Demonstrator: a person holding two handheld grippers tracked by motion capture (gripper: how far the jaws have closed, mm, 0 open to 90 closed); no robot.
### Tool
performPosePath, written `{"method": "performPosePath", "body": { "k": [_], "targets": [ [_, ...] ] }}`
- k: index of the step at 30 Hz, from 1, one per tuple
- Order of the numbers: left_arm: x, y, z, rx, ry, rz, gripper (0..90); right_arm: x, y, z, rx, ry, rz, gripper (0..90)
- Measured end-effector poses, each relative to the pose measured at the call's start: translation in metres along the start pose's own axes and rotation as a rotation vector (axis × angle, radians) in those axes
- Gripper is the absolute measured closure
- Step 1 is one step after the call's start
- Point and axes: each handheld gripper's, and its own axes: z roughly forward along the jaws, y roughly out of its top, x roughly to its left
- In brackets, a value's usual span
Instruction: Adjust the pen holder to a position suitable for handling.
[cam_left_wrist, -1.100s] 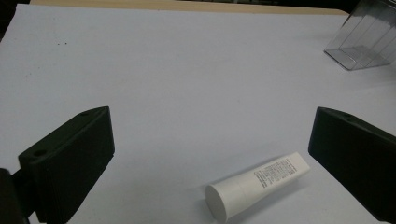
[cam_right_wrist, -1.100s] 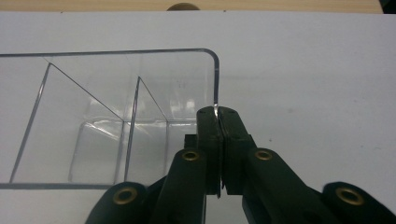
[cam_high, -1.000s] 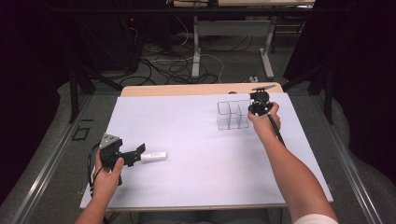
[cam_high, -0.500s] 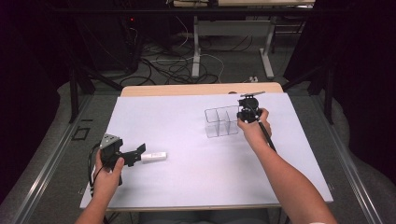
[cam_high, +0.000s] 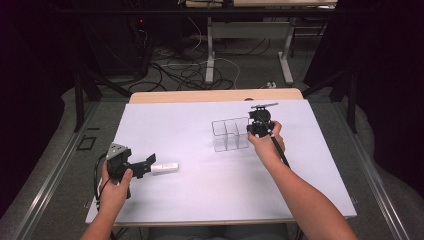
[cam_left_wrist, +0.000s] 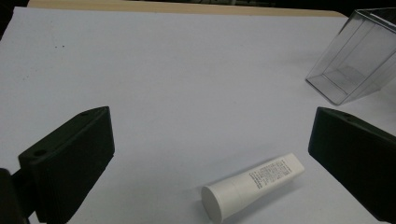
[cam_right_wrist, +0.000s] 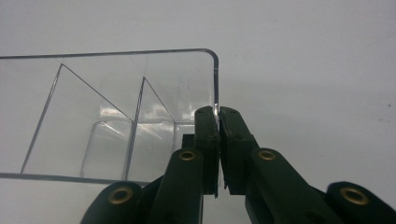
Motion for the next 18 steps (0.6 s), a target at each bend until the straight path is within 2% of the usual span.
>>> {"method": "performPosePath", "body": {
  "k": [2, 6, 7, 10, 12, 14, 18],
  "targets": [
    [0.0, 0.0, 0.0, 0.002, 0.0, -0.001, 0.4, 0.004, -0.003, -0.002, 0.001, 0.009, -0.012, 83.8],
    [0.0, 0.0, 0.001, 0.001, 0.0, -0.002, 0.5, 0.009, -0.006, -0.003, -0.002, 0.037, -0.002, 81.2],
    [0.0, 0.0, 0.001, 0.0, 0.0, -0.001, 0.5, 0.012, -0.007, -0.003, -0.005, 0.043, -0.017, 81.2],
    [0.0, 0.0, 0.0, 0.006, 0.0, 0.0, 0.4, 0.016, -0.009, -0.002, -0.001, 0.059, -0.004, 77.7],
    [0.0, 0.0, 0.0, 0.007, -0.001, 0.0, 0.4, 0.018, -0.01, -0.003, 0.0, 0.073, -0.003, 77.5],
    [0.0, 0.0, 0.001, 0.009, -0.001, 0.0, 0.5, 0.021, -0.011, -0.002, -0.012, 0.074, -0.025, 77.4],
    [0.0, 0.0, 0.001, 0.006, 0.0, 0.002, 0.4, 0.029, -0.012, -0.003, -0.009, 0.103, -0.019, 76.2]
  ]
}}
